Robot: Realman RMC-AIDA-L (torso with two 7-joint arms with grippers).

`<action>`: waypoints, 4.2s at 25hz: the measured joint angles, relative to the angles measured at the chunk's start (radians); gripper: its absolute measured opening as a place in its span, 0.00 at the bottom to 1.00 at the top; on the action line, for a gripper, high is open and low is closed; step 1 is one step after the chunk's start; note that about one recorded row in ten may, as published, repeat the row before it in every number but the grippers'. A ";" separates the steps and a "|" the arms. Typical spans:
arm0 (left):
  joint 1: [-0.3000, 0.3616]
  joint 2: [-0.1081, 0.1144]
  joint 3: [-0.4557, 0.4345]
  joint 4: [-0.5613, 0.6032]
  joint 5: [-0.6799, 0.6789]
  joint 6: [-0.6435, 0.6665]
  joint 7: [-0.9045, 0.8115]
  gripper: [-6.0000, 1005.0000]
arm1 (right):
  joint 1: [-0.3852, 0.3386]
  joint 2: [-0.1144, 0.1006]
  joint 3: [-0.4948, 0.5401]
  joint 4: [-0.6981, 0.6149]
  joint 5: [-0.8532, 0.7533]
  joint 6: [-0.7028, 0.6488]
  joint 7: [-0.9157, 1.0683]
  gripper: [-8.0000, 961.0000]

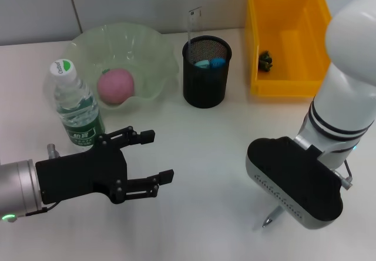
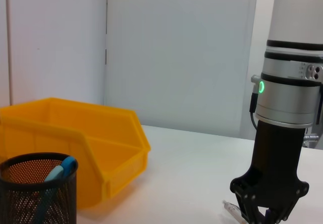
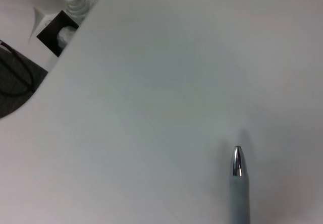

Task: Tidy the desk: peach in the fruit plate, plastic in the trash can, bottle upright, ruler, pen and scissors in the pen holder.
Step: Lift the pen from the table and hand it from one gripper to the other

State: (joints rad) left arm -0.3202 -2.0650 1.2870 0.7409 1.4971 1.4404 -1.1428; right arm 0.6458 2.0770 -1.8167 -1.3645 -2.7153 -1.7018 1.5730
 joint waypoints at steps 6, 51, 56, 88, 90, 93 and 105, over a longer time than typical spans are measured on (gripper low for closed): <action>-0.003 -0.001 -0.001 0.000 0.000 0.000 0.000 0.84 | 0.001 0.000 0.003 -0.001 0.000 0.000 0.000 0.13; 0.000 -0.005 -0.006 -0.012 -0.086 0.025 0.020 0.84 | -0.056 0.000 0.540 -0.170 0.316 -0.121 -0.040 0.13; 0.010 -0.005 -0.006 -0.014 -0.121 0.050 0.028 0.84 | -0.086 -0.001 0.685 -0.179 0.470 -0.129 -0.048 0.13; 0.018 -0.013 0.014 -0.279 -0.523 0.298 0.331 0.84 | -0.175 -0.008 1.087 0.415 1.346 -0.140 0.007 0.13; 0.009 -0.014 0.044 -0.288 -0.566 0.303 0.351 0.84 | -0.172 -0.009 1.087 0.473 1.371 -0.140 0.016 0.13; 0.000 -0.014 0.110 -0.299 -0.646 0.303 0.401 0.84 | -0.171 -0.009 1.087 0.535 1.396 -0.140 0.025 0.13; -0.049 -0.014 0.243 -0.350 -0.808 0.291 0.493 0.84 | -0.169 -0.017 1.078 0.655 1.427 -0.134 0.042 0.13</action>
State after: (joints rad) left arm -0.3693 -2.0785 1.5299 0.3909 0.6894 1.7315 -0.6502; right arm 0.4771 2.0604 -0.7386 -0.7100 -1.2884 -1.8355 1.6151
